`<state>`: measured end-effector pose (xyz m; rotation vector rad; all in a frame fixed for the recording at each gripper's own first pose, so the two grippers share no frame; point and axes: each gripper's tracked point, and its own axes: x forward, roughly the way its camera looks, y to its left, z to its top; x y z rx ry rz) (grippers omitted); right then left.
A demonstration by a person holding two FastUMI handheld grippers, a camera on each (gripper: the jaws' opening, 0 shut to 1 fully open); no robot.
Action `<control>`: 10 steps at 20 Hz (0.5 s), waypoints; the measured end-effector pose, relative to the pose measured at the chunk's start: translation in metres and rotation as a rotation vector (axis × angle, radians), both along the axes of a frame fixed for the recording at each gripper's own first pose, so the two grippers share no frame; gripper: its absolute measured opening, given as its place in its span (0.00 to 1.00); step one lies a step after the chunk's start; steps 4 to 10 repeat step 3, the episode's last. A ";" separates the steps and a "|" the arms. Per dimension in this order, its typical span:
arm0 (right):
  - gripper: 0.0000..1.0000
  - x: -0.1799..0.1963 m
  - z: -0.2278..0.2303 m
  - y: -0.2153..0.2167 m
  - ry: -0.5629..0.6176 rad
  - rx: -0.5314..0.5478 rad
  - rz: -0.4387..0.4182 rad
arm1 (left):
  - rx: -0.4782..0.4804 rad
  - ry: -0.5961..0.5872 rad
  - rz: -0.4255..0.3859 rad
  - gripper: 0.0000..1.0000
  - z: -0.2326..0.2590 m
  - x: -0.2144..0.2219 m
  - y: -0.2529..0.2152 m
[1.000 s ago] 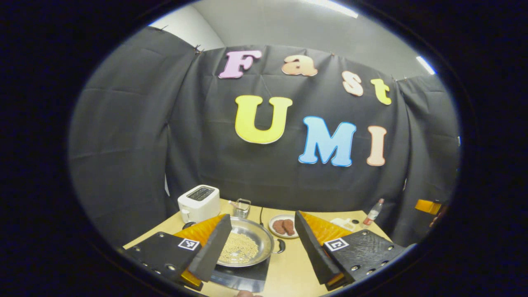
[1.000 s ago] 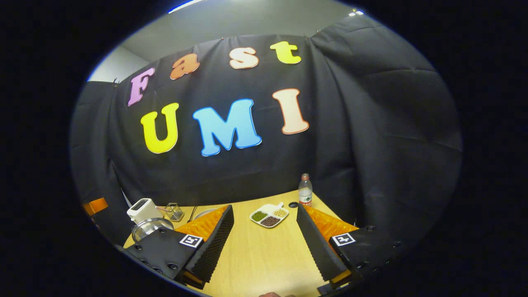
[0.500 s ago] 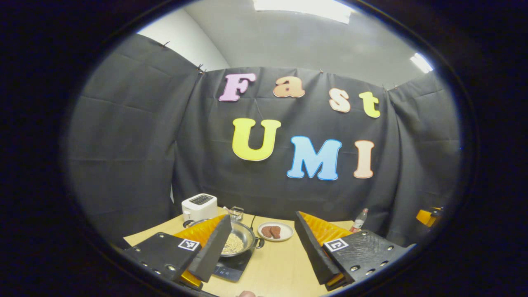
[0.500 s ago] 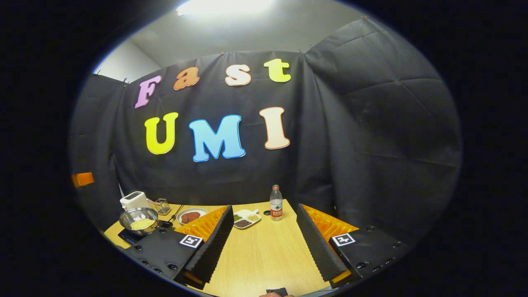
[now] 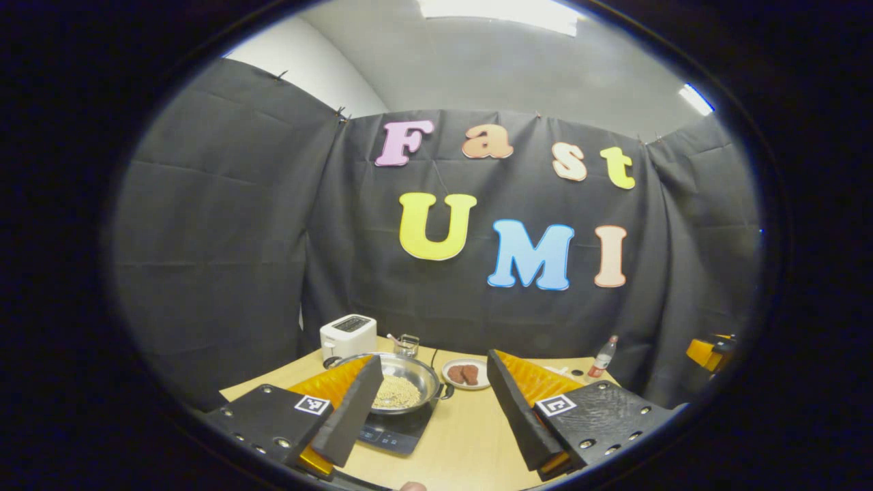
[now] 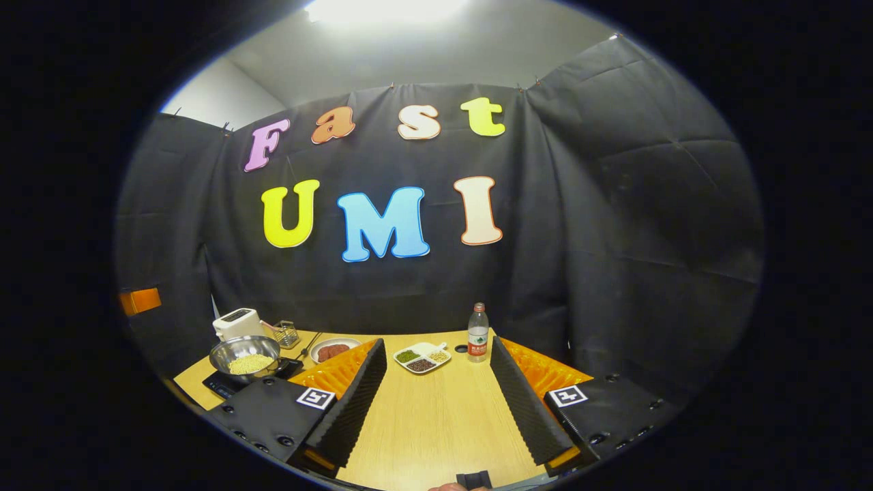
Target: First push the handle of the pot to place it horizontally, then grasp the pot with both hands and set it on the induction cooktop.
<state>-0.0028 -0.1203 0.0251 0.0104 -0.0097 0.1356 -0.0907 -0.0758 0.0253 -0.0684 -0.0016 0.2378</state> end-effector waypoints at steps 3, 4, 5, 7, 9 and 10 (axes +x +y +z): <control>0.92 -0.004 0.009 0.017 -0.023 -0.006 -0.007 | 0.039 0.003 0.003 0.96 0.007 0.006 0.025; 0.92 -0.004 0.009 0.017 -0.023 -0.006 -0.007 | 0.039 0.003 0.003 0.96 0.007 0.006 0.025; 0.92 -0.004 0.009 0.017 -0.023 -0.006 -0.007 | 0.039 0.003 0.003 0.96 0.007 0.006 0.025; 0.92 -0.004 0.009 0.017 -0.023 -0.006 -0.007 | 0.039 0.003 0.003 0.96 0.007 0.006 0.025; 0.92 -0.004 0.009 0.017 -0.023 -0.006 -0.007 | 0.039 0.003 0.003 0.96 0.007 0.006 0.025; 0.92 -0.004 0.009 0.017 -0.023 -0.006 -0.007 | 0.039 0.003 0.003 0.96 0.007 0.006 0.025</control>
